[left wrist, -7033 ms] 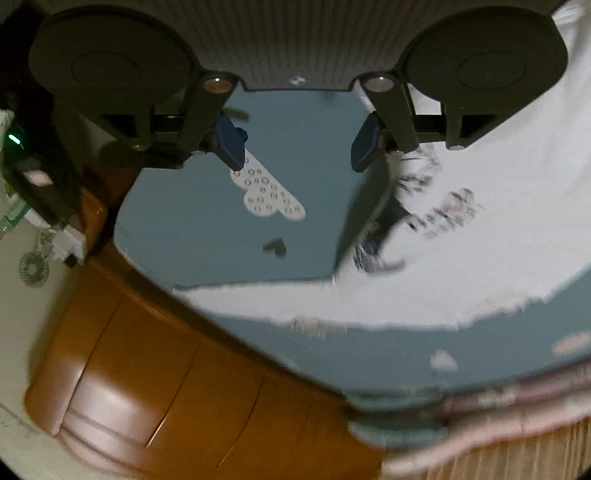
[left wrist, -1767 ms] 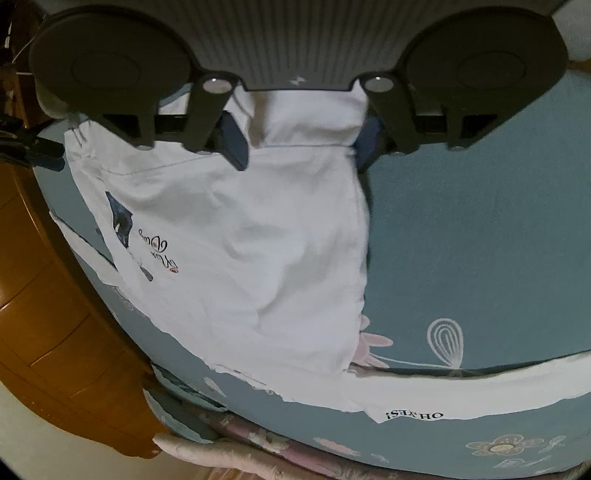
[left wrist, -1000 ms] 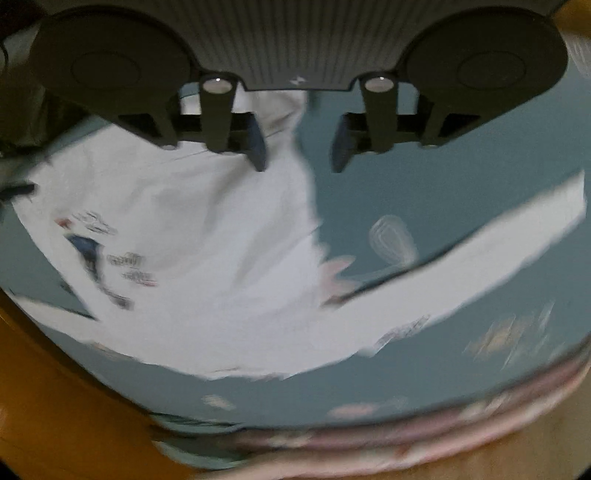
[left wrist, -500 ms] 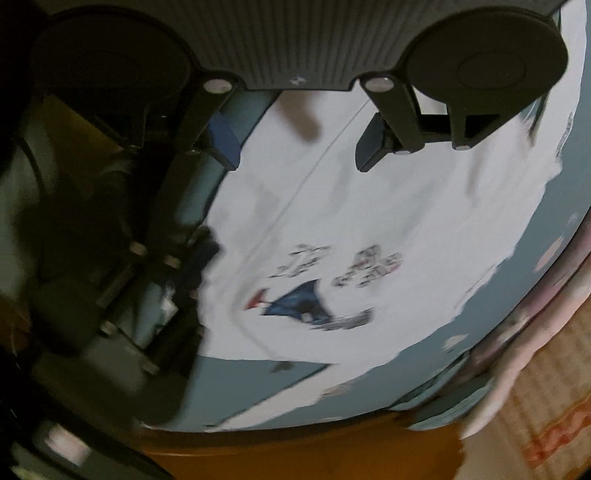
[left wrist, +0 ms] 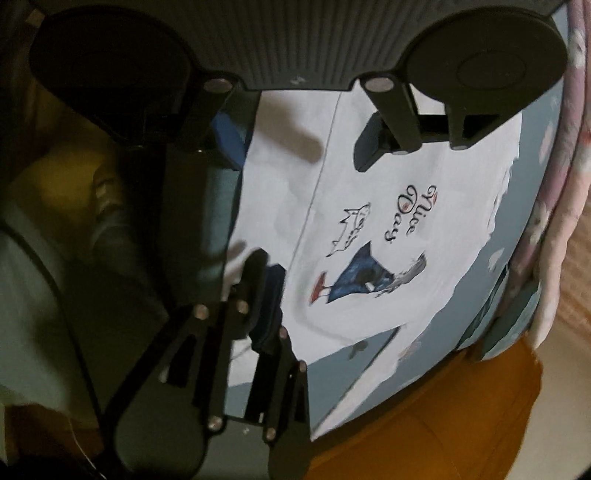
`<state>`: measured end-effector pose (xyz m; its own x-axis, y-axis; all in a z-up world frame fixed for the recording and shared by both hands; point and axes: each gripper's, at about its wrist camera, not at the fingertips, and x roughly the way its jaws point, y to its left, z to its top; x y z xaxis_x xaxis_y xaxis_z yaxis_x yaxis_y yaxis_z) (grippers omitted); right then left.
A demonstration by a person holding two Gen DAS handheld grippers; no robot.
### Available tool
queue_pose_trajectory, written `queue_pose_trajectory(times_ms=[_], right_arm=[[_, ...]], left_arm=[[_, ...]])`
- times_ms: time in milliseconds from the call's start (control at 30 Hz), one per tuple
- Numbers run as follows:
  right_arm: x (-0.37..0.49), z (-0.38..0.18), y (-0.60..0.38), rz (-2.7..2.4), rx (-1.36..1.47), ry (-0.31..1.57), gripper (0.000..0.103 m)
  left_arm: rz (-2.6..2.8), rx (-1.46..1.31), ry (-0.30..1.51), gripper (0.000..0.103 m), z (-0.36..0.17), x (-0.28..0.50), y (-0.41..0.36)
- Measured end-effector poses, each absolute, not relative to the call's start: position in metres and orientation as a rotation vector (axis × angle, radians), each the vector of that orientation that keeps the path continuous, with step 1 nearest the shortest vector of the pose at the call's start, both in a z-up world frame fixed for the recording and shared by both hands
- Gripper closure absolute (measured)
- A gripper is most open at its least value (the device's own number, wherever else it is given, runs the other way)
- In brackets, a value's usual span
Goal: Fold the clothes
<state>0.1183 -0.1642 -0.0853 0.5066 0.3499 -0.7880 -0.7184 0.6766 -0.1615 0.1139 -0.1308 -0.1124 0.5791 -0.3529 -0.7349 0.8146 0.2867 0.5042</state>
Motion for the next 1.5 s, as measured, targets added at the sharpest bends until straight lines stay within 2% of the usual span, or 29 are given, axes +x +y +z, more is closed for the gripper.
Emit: queue_pose_trajectory(times_ms=[67, 100, 167, 233, 267, 333, 367, 400, 567, 700, 767, 833, 1000, 1133, 1200, 1233, 1267, 1300, 1367, 1500], right_arm=[[0.113, -0.090, -0.161, 0.718, -0.517, 0.803, 0.086], [0.111, -0.091, -0.158, 0.731, -0.521, 0.801, 0.080], [0.108, -0.095, -0.151, 0.733, -0.546, 0.797, 0.077], [0.107, -0.099, -0.143, 0.726, -0.589, 0.785, 0.076], [0.106, -0.101, -0.139, 0.723, -0.618, 0.774, 0.072], [0.102, -0.101, -0.134, 0.733, -0.671, 0.744, 0.073], [0.101, -0.101, -0.133, 0.732, -0.683, 0.743, 0.086], [0.102, -0.100, -0.132, 0.728, -0.685, 0.746, 0.102], [0.114, -0.093, -0.136, 0.674, -0.647, 0.729, 0.102], [0.124, -0.088, -0.141, 0.654, -0.611, 0.736, 0.101], [0.120, -0.084, -0.141, 0.648, -0.616, 0.721, 0.101], [0.111, -0.075, -0.142, 0.688, -0.602, 0.700, 0.098], [0.100, -0.082, -0.131, 0.817, -0.590, 0.732, 0.081], [0.111, -0.102, -0.123, 0.797, -0.608, 0.766, 0.080], [0.118, -0.102, -0.127, 0.802, -0.576, 0.767, 0.069], [0.123, -0.101, -0.130, 0.800, -0.565, 0.769, 0.068], [0.126, -0.101, -0.132, 0.799, -0.556, 0.772, 0.070], [0.128, -0.100, -0.132, 0.801, -0.556, 0.772, 0.083], [0.132, -0.099, -0.132, 0.802, -0.562, 0.768, 0.101], [0.141, -0.100, -0.133, 0.793, -0.545, 0.788, 0.101]], left_arm=[[-0.835, 0.975, 0.558, 0.050, -0.111, 0.117, -0.131], [-0.830, 0.948, 0.565, 0.057, -0.109, 0.120, -0.130], [-0.806, 0.916, 0.574, 0.064, -0.107, 0.126, -0.129], [-0.792, 0.878, 0.590, 0.065, -0.104, 0.133, -0.128], [-0.787, 0.857, 0.598, 0.065, -0.102, 0.136, -0.127], [-0.784, 0.823, 0.601, 0.065, -0.097, 0.139, -0.125], [-0.792, 0.806, 0.597, 0.064, -0.095, 0.139, -0.124], [-0.800, 0.789, 0.594, 0.060, -0.092, 0.138, -0.124], [-0.849, 0.868, 0.596, 0.056, -0.105, 0.131, -0.131], [-0.776, 0.906, 0.588, 0.057, -0.112, 0.136, -0.136], [-0.768, 0.831, 0.599, 0.057, -0.103, 0.146, -0.130], [-0.756, 0.758, 0.608, 0.057, -0.095, 0.157, -0.123], [-0.728, 0.696, 0.613, 0.057, -0.084, 0.170, -0.112], [-0.709, 0.660, 0.616, 0.056, -0.076, 0.170, -0.102], [-0.699, 0.642, 0.617, 0.056, -0.072, 0.169, -0.097], [-0.693, 0.648, 0.605, 0.056, -0.067, 0.162, -0.092], [-0.698, 0.655, 0.589, 0.056, -0.063, 0.154, -0.089], [-0.704, 0.662, 0.572, 0.056, -0.060, 0.145, -0.086], [-0.741, 0.671, 0.546, 0.055, -0.057, 0.127, -0.083], [-0.856, 0.737, 0.553, 0.054, -0.071, 0.100, -0.093]])
